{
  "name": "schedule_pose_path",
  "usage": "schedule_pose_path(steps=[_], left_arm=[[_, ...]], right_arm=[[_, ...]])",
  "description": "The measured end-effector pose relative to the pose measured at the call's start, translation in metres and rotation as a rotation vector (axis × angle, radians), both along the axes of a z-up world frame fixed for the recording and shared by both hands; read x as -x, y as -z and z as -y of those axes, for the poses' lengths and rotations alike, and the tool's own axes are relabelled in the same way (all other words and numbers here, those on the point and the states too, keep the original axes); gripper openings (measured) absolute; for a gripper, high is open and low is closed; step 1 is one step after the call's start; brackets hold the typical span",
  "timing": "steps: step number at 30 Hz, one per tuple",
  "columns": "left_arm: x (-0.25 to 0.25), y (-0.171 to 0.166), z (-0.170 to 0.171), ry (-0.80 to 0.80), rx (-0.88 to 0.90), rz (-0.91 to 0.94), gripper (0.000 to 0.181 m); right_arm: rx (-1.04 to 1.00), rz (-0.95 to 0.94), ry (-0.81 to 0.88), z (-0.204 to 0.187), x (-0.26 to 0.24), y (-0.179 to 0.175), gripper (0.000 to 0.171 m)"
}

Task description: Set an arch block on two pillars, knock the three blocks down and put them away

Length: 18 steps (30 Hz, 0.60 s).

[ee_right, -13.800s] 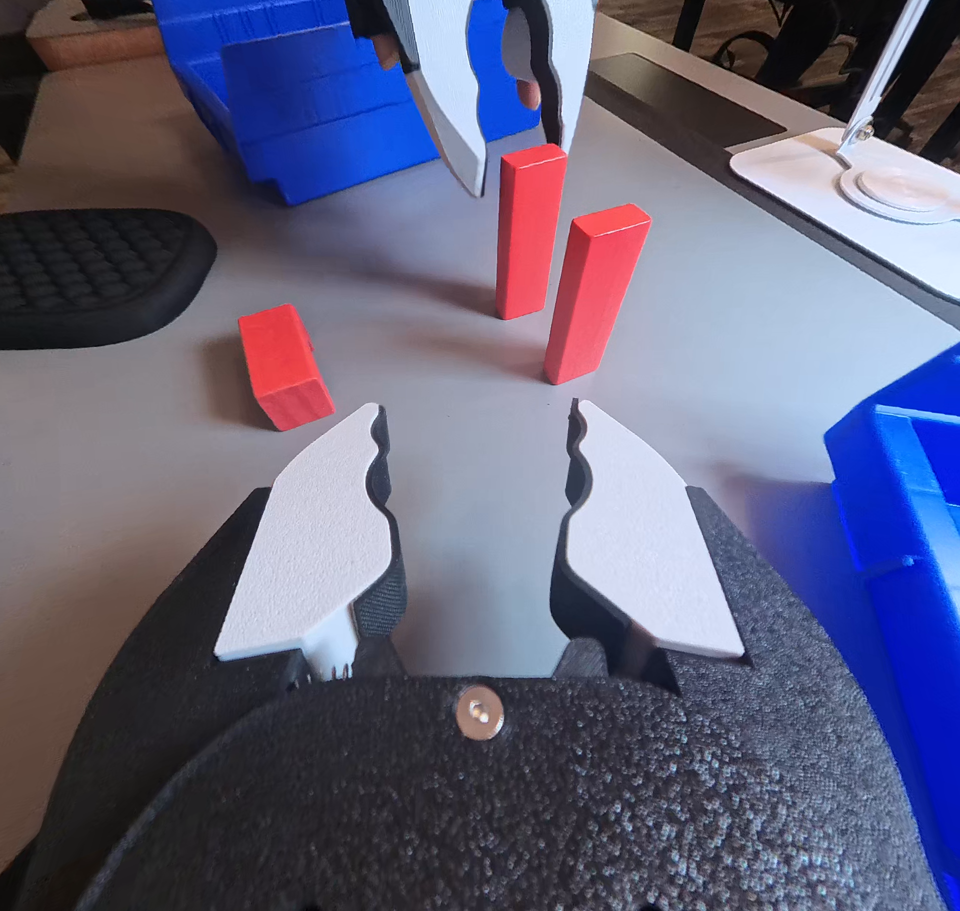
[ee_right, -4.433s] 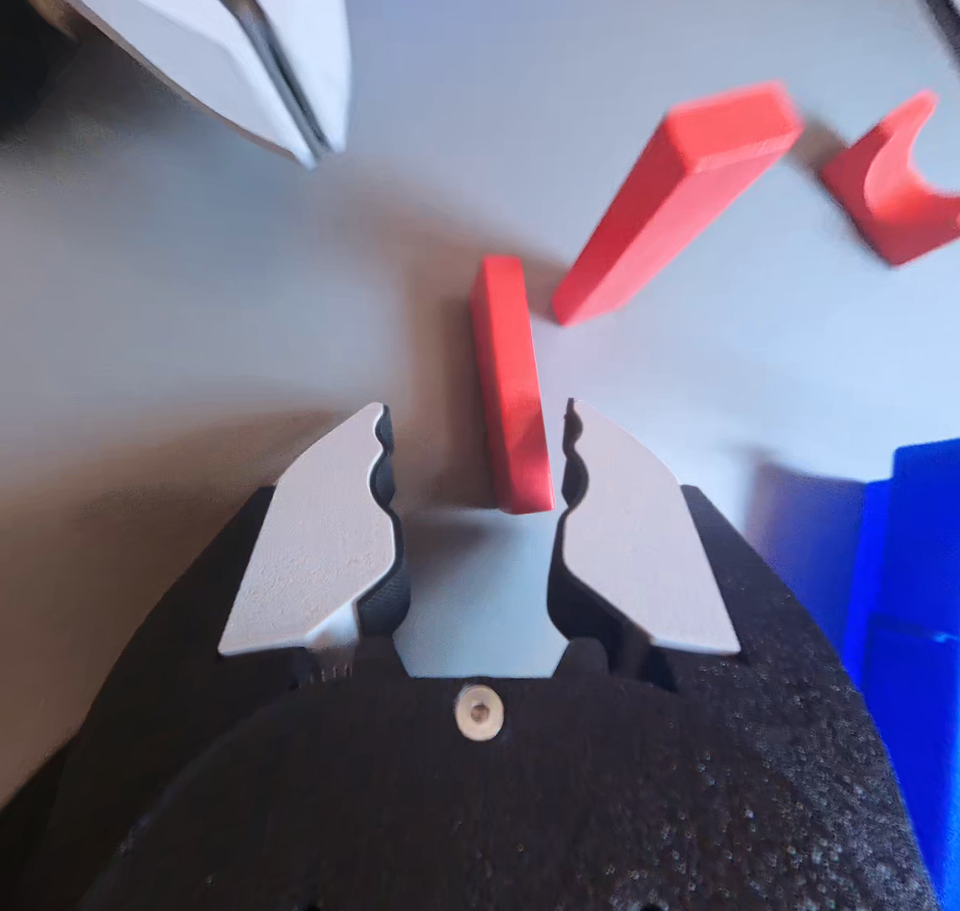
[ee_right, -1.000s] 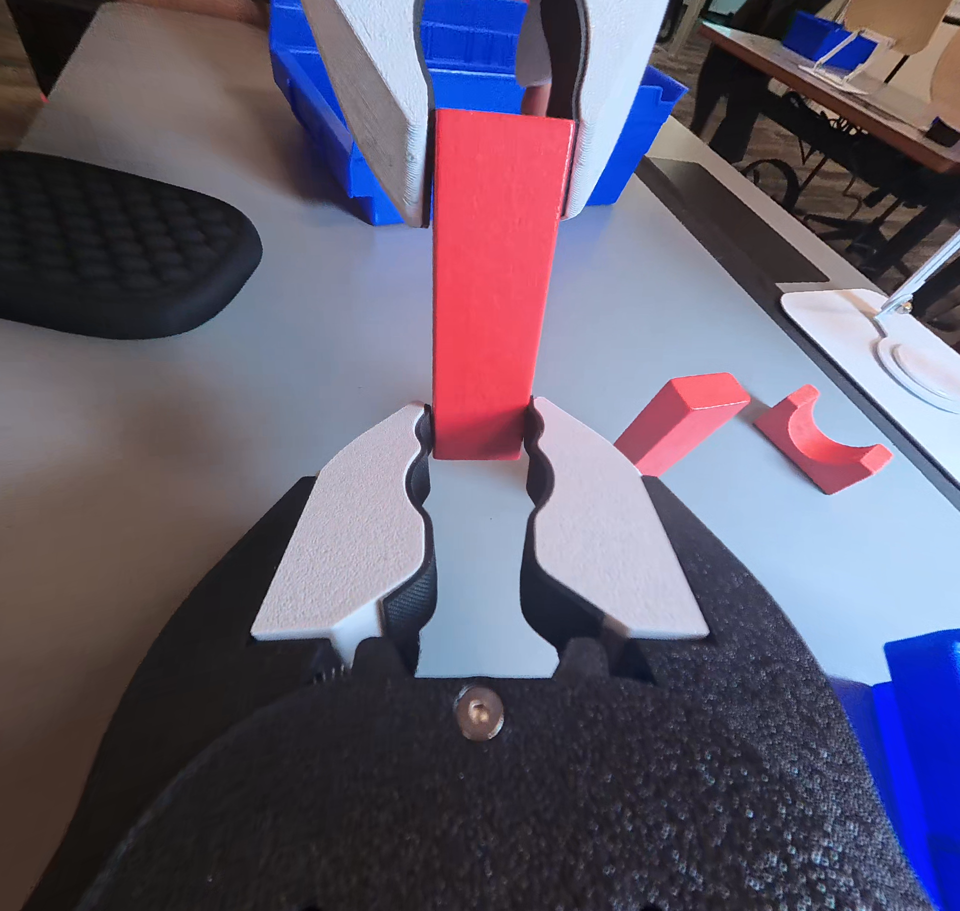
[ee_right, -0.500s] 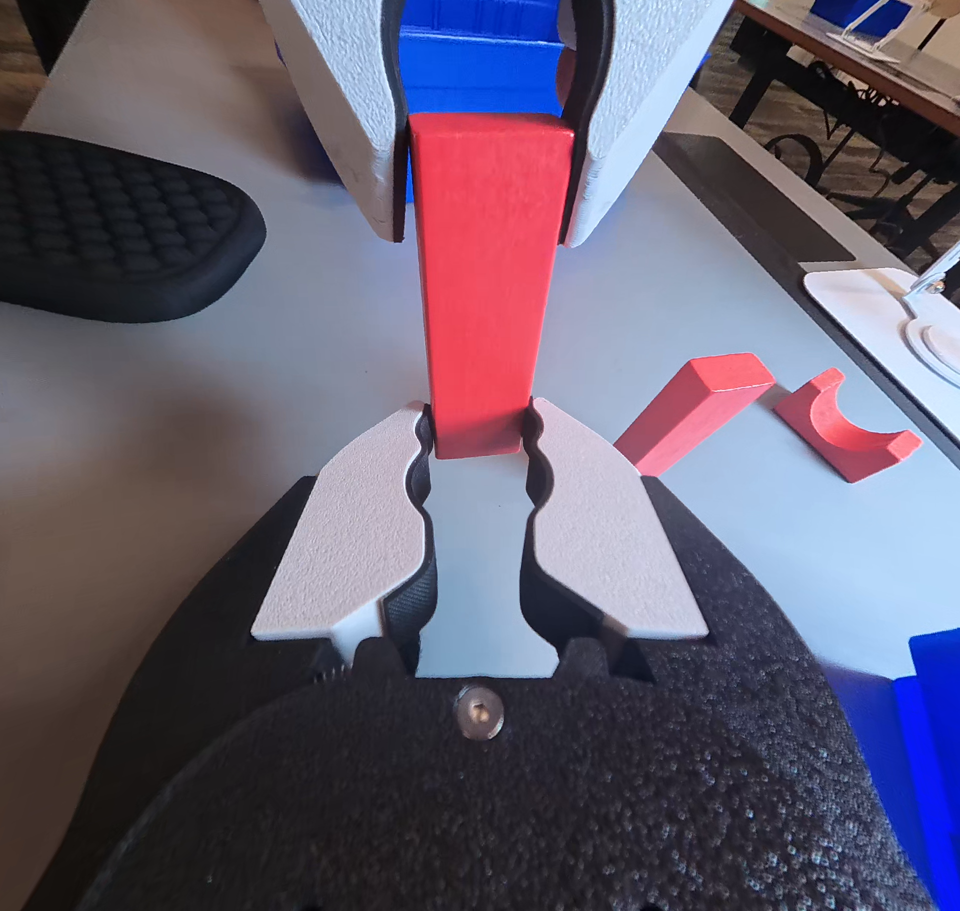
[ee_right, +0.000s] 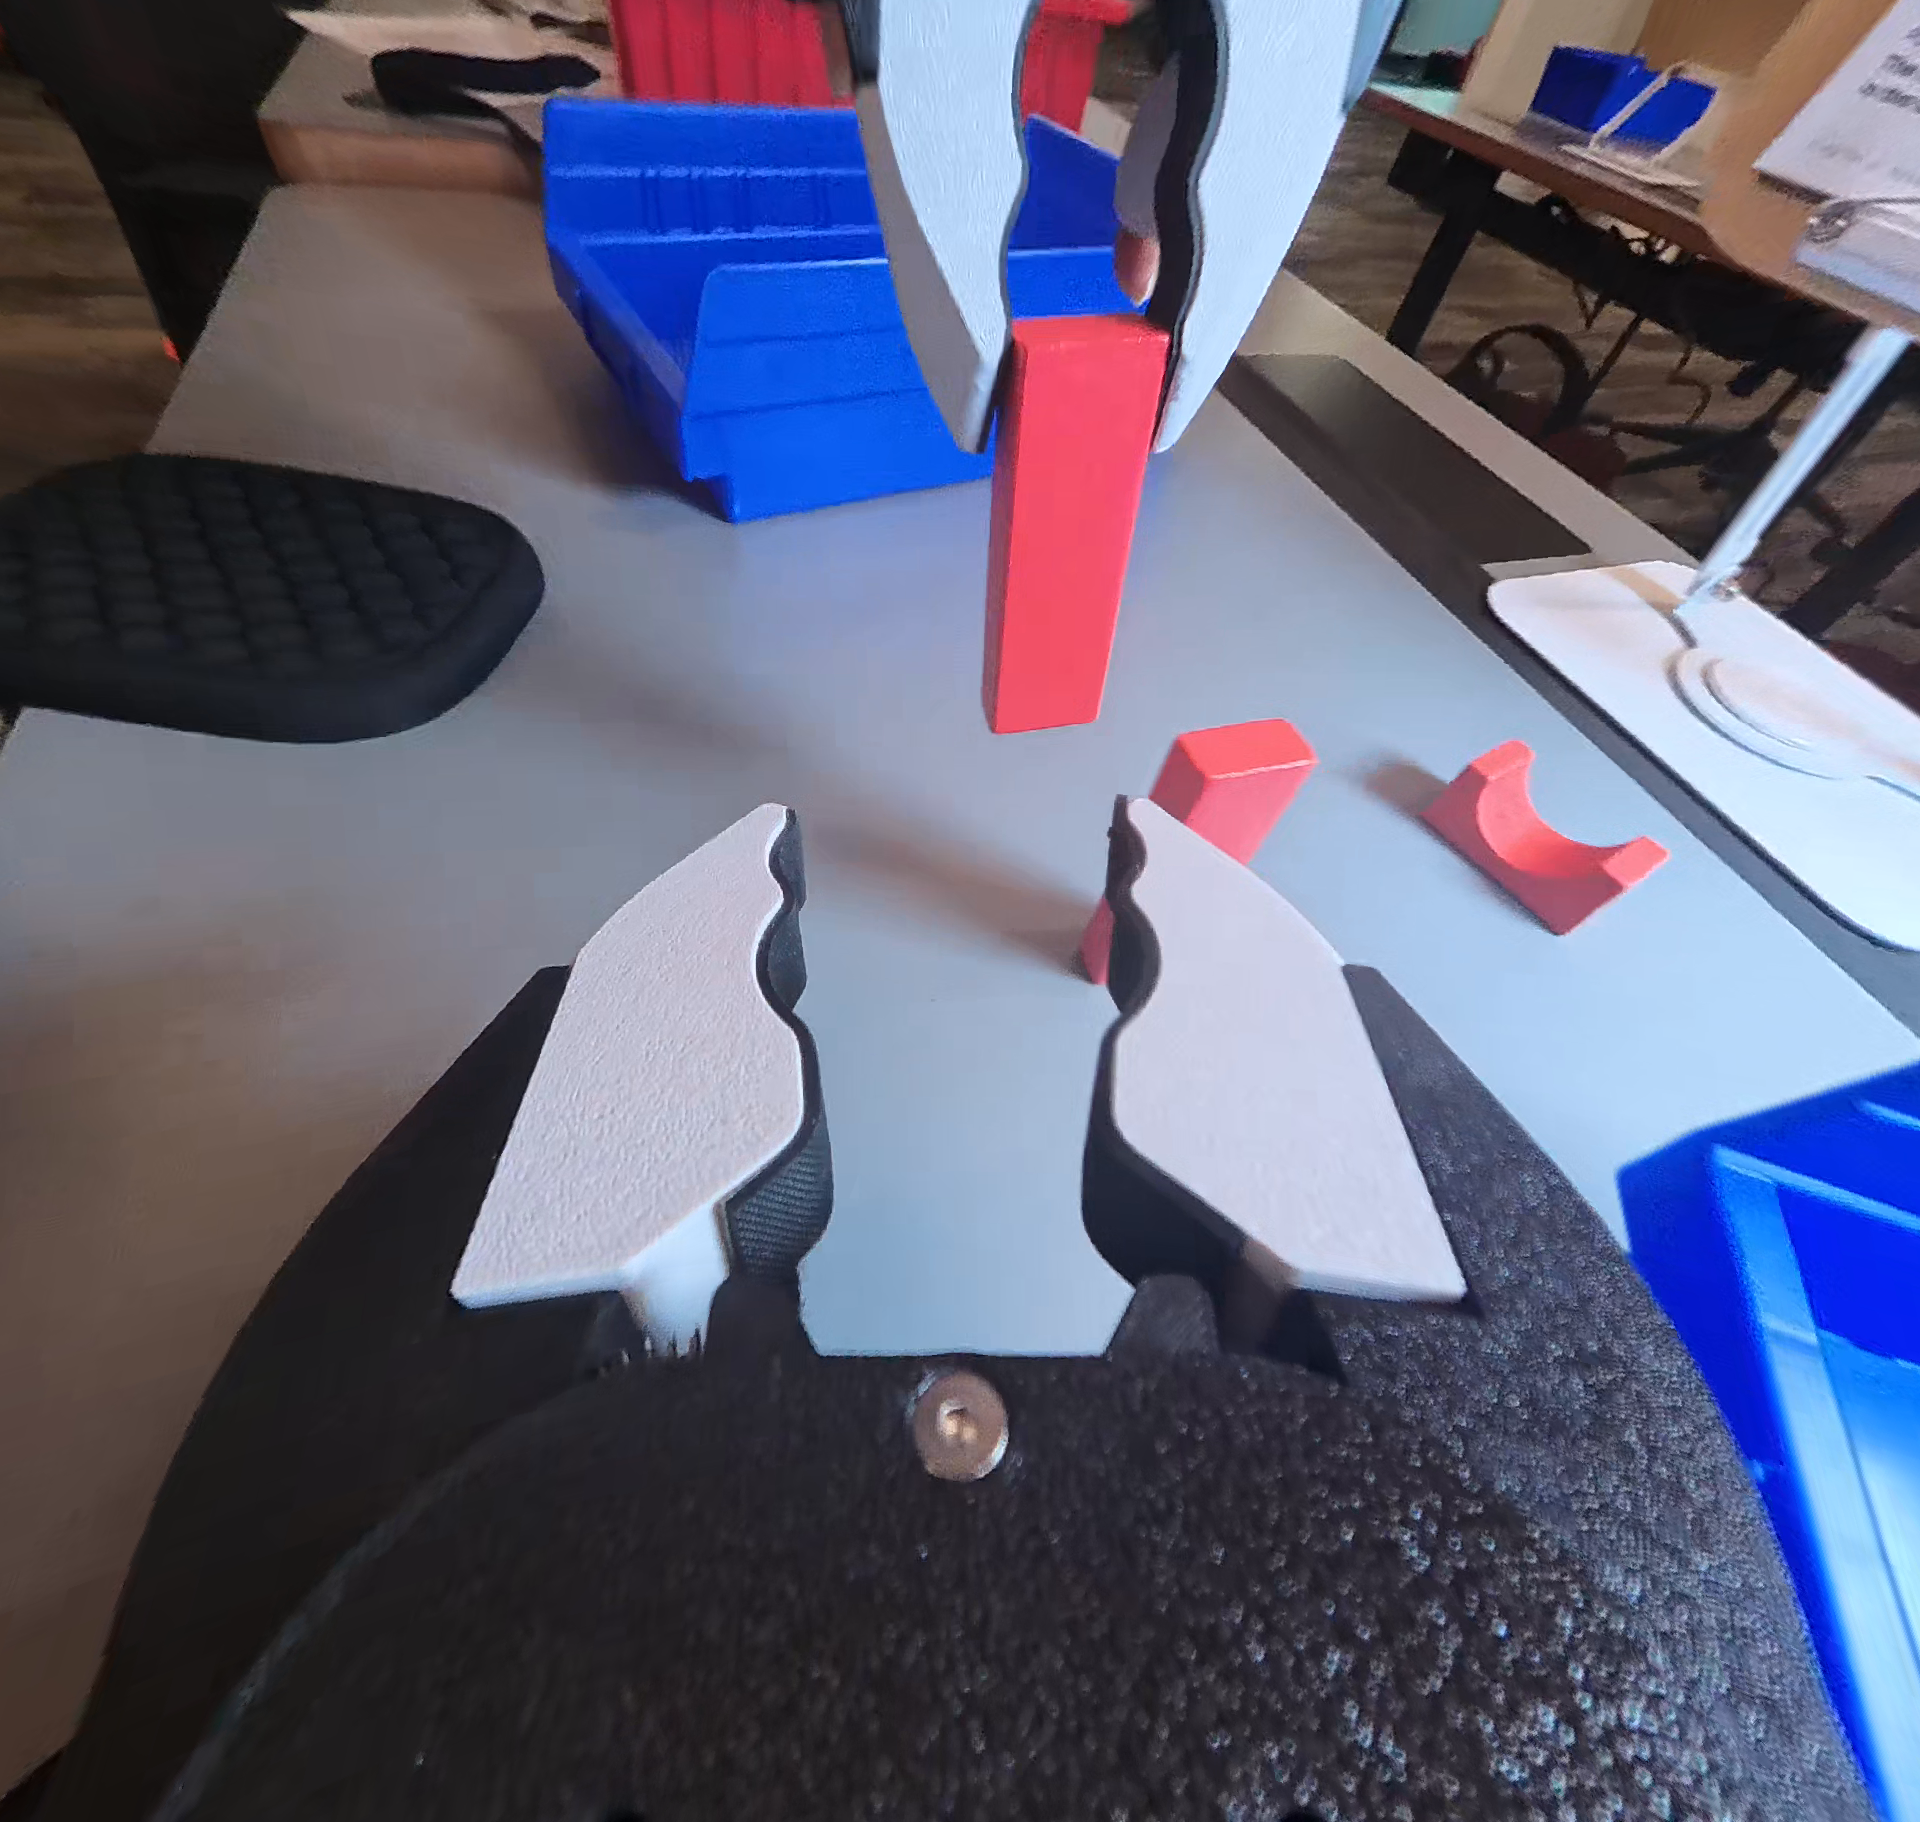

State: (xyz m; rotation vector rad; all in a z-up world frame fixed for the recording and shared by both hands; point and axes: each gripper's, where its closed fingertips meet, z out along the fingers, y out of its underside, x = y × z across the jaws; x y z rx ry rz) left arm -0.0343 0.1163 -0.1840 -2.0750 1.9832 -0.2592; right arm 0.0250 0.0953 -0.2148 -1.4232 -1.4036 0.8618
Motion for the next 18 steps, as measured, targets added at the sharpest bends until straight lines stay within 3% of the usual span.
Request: schedule_pose_path(steps=[7, 18], left_arm=[[0.019, 0.033, -0.027, -0.106, 0.043, -0.018, 0.035], [0.019, 0.055, -0.026, -0.161, 0.077, -0.039, 0.034]], right_arm=[[0.07, -0.006, 0.039, -0.011, -0.014, 0.009, 0.058], [0.056, 0.011, 0.043, -0.01, -0.016, 0.015, 0.058]])
